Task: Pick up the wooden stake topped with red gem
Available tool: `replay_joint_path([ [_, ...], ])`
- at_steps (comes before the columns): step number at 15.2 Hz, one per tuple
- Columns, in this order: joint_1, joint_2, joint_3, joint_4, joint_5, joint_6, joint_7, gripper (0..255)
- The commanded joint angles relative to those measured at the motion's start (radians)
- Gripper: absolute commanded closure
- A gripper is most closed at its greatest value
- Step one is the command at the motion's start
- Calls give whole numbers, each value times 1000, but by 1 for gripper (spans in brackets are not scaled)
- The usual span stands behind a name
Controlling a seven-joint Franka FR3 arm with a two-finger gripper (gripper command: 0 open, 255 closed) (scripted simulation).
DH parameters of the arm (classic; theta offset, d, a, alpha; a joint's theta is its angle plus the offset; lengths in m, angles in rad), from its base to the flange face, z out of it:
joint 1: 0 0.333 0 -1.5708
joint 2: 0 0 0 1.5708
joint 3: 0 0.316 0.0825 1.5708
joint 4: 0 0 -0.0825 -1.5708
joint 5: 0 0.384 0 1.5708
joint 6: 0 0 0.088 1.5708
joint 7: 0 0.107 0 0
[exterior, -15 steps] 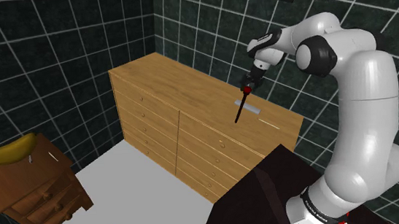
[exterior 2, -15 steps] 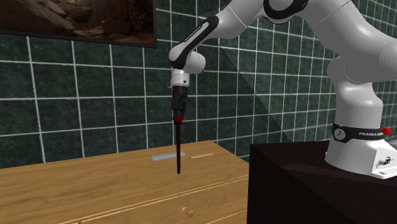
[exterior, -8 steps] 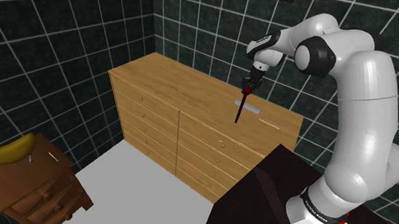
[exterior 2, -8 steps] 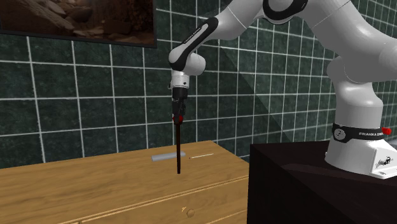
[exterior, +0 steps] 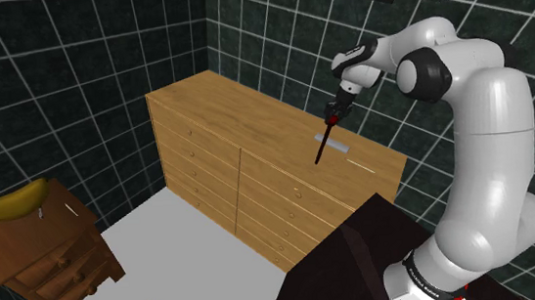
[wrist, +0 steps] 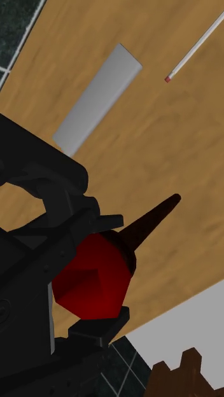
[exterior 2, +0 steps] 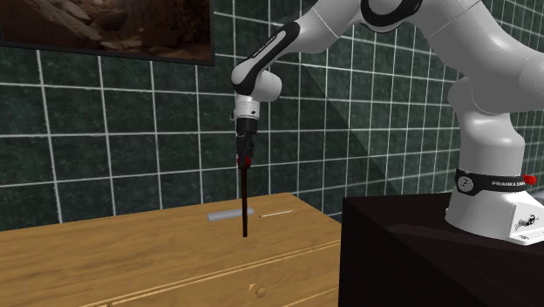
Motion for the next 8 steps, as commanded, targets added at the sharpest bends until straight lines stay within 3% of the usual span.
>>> replay_joint_path([
  [1,4,-13,-4,4,-6,-15,8,255],
  [8,11,-61,-19,23,-33,-78,33,255],
])
